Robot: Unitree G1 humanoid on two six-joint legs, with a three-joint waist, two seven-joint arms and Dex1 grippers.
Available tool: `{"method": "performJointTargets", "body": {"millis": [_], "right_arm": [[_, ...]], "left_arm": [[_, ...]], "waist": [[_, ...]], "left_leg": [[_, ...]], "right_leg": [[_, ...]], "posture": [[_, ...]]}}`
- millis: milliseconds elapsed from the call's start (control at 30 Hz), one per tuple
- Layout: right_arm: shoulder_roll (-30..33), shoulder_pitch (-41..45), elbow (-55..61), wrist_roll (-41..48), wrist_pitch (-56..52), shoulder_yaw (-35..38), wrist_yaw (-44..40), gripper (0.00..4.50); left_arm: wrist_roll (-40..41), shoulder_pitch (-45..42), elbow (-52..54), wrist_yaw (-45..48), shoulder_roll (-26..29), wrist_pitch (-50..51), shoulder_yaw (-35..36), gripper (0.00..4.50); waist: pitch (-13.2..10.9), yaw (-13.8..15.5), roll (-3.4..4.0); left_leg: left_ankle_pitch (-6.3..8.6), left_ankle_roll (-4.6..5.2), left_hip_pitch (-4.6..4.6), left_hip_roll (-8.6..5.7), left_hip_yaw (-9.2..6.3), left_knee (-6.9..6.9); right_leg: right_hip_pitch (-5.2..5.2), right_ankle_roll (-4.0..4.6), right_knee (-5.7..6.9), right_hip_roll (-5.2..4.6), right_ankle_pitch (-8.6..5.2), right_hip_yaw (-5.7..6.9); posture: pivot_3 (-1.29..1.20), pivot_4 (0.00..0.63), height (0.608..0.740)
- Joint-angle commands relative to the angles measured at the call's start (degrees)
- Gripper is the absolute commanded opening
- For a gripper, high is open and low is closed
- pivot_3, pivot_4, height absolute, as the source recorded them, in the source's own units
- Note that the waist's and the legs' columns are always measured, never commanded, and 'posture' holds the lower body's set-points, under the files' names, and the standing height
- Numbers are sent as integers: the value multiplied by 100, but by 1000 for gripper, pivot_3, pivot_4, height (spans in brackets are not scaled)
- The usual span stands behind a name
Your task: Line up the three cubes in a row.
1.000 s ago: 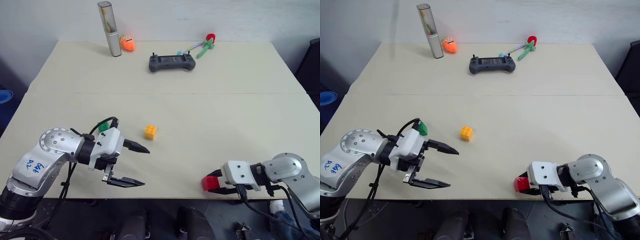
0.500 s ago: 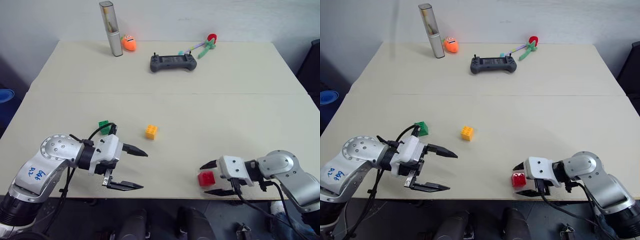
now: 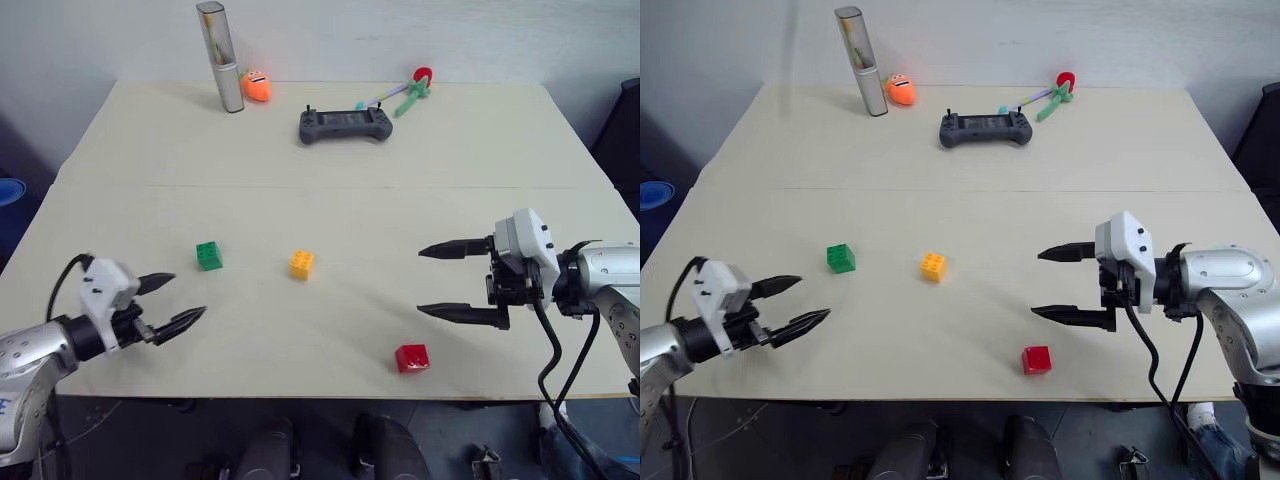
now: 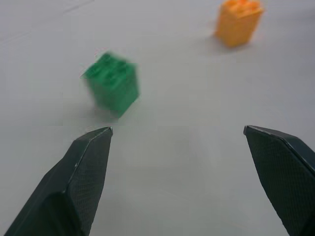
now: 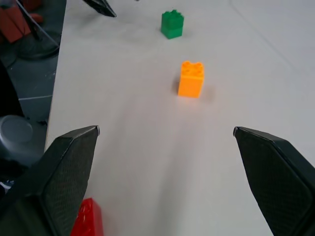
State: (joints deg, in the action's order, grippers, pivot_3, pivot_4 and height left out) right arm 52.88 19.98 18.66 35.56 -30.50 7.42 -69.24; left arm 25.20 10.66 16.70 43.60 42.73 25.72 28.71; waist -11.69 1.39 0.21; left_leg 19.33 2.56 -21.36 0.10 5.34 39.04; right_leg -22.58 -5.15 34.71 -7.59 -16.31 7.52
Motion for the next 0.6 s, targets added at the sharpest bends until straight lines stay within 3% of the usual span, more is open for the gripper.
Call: {"method": "performJointTargets", "body": {"millis": [33,200,400,600], "right_arm": [[-53,62,201,137,-47,88,136,4474],[-90,-23,270,113,-11,82,198,4474],[-159,-121,470,111,-26,82,372,4474],[-177,-255,569,23,54,79,474,4474]], "left_arm": [[-185,106,-1,-366,-133,-137,224,4500],[186,-593,460,-1136,-508,725,-125,4500],[-79,-1362,1089,-2707,-1318,1908,-780,4500],[-449,-1930,915,-3813,-2062,2534,-1171,4500]], "waist": [[1,16,-2],[3,27,-6],[5,-13,-9],[8,8,-21]], "left_leg": [[3,1,-1,0,0,0],[20,-20,-4,-5,-1,1],[6,4,-2,-6,5,1],[-5,5,-2,-5,10,2]], "right_leg": [[0,0,-1,-1,0,0],[-1,-4,2,-9,2,1],[1,-7,27,2,4,-1],[1,-8,30,9,4,-1]], "posture": [[0,150,740],[0,150,740],[0,150,740],[0,150,740]]}}
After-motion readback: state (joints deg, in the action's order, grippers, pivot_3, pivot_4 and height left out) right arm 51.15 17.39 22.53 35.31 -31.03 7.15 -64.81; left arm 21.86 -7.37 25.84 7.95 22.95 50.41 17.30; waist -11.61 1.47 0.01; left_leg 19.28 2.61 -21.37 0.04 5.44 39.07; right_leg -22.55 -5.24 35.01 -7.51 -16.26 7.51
